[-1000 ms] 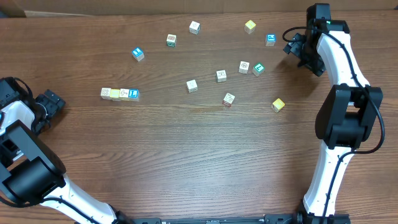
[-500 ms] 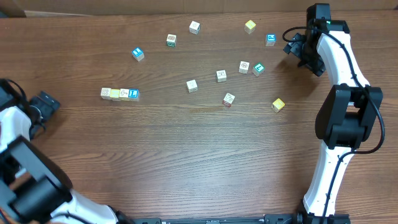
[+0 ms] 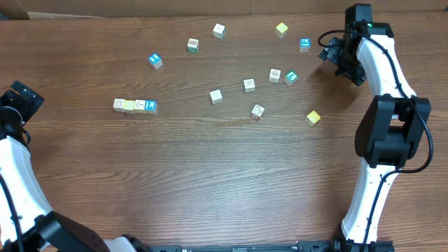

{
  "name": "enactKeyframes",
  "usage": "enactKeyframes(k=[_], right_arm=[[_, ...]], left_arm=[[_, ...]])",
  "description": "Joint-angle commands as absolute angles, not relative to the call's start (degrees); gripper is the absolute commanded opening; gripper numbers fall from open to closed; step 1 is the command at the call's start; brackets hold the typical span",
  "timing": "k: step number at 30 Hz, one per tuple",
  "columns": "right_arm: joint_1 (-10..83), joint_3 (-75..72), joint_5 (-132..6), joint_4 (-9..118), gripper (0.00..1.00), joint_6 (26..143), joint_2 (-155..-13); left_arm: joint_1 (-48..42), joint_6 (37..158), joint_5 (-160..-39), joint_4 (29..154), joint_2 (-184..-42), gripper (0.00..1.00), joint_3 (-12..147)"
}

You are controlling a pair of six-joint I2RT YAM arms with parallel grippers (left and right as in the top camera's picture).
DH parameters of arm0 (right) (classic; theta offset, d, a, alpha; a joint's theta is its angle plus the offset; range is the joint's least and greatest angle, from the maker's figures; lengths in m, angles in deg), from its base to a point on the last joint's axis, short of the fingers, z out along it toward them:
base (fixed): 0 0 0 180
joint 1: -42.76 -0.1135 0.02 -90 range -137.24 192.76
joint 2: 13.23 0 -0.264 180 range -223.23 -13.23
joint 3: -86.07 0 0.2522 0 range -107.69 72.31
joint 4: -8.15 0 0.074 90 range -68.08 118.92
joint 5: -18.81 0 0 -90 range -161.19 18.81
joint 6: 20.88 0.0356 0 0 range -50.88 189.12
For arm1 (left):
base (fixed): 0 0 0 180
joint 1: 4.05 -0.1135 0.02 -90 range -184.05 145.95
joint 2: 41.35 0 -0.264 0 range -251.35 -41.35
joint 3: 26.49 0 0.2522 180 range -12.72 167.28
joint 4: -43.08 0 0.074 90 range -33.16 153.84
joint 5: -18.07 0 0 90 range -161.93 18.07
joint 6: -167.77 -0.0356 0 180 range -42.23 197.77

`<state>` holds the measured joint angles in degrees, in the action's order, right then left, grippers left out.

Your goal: Form a horizontal line

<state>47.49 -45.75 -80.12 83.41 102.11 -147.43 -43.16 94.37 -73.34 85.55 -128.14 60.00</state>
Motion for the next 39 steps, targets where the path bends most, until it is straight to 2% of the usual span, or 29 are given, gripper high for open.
enactKeyframes(k=[1,11,28,39], right_arm=[[47.5,-45.4,-80.1,83.2,1.0,102.2,-146.1],[47.5,-45.4,-80.1,83.2,1.0,102.2,-146.1],[47.5,-45.4,-80.1,83.2,1.0,102.2,-146.1],[47.5,-45.4,-80.1,83.2,1.0,102.2,-146.1]], left_arm=[[-42.9,94.9,-73.0,85.3,-125.7,1.0,60.4],[-37.9,94.9,-73.0,85.5,-125.2,1.0,60.4],[-18.8,94.9,-73.0,85.5,-121.7,1.0,60.4],[-11.0,94.9,-73.0,85.5,-119.6,1.0,60.4]])
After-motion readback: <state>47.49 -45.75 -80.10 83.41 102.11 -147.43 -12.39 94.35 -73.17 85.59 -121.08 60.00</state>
